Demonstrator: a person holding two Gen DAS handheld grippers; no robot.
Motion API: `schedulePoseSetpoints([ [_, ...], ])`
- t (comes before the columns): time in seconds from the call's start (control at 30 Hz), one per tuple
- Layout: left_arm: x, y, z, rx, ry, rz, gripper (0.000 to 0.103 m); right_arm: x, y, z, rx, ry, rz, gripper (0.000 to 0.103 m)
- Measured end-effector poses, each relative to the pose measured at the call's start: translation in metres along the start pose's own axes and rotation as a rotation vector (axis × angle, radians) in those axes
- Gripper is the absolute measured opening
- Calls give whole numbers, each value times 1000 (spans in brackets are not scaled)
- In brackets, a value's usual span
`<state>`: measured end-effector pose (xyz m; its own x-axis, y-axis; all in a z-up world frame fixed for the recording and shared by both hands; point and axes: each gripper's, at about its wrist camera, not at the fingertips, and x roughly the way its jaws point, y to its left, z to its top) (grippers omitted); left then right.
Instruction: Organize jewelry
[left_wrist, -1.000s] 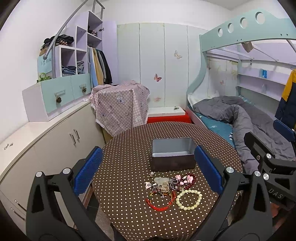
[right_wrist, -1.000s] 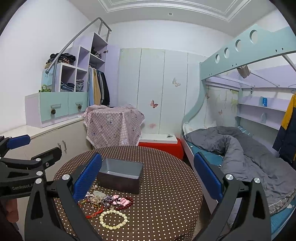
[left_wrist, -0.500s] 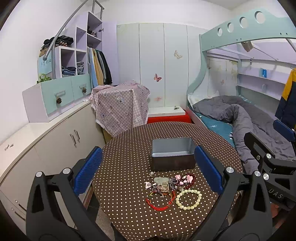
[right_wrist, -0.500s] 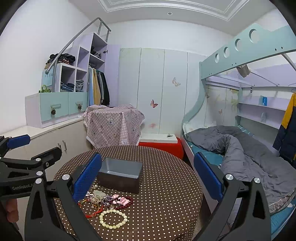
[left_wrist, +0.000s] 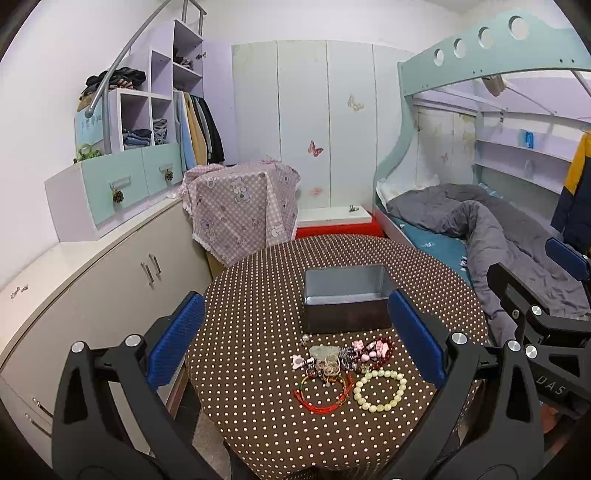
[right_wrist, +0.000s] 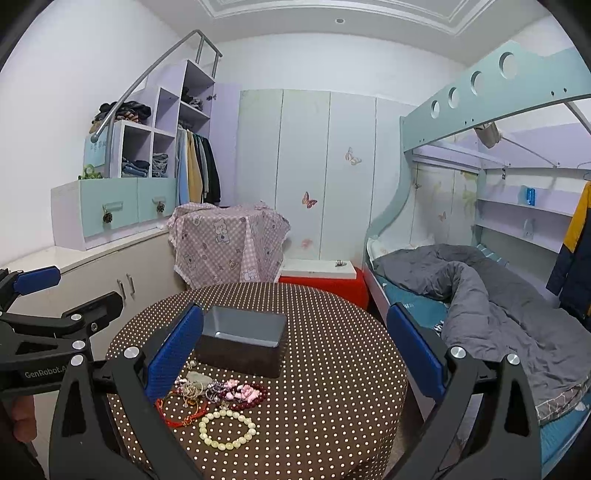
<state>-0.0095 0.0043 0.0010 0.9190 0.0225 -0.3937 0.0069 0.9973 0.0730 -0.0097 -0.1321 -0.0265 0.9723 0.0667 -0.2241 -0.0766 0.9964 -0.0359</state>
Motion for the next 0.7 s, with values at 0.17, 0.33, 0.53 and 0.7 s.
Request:
schedulePoseSetpoints([
  [0.17, 7, 3, -8, -2, 44, -2, 97, 5, 3, -9, 3, 39, 10, 95],
  [0.33, 16, 7, -19, -6, 96, -7, 97, 13, 8, -22, -1, 95, 8, 95],
  [0.53, 28, 11, -34, -6, 158, -2, 97, 27, 11, -39, -8, 179, -8, 95],
  [0.7, 42, 15, -49, -11, 230, 4, 97, 44, 11, -60, -3, 273, -25, 95],
])
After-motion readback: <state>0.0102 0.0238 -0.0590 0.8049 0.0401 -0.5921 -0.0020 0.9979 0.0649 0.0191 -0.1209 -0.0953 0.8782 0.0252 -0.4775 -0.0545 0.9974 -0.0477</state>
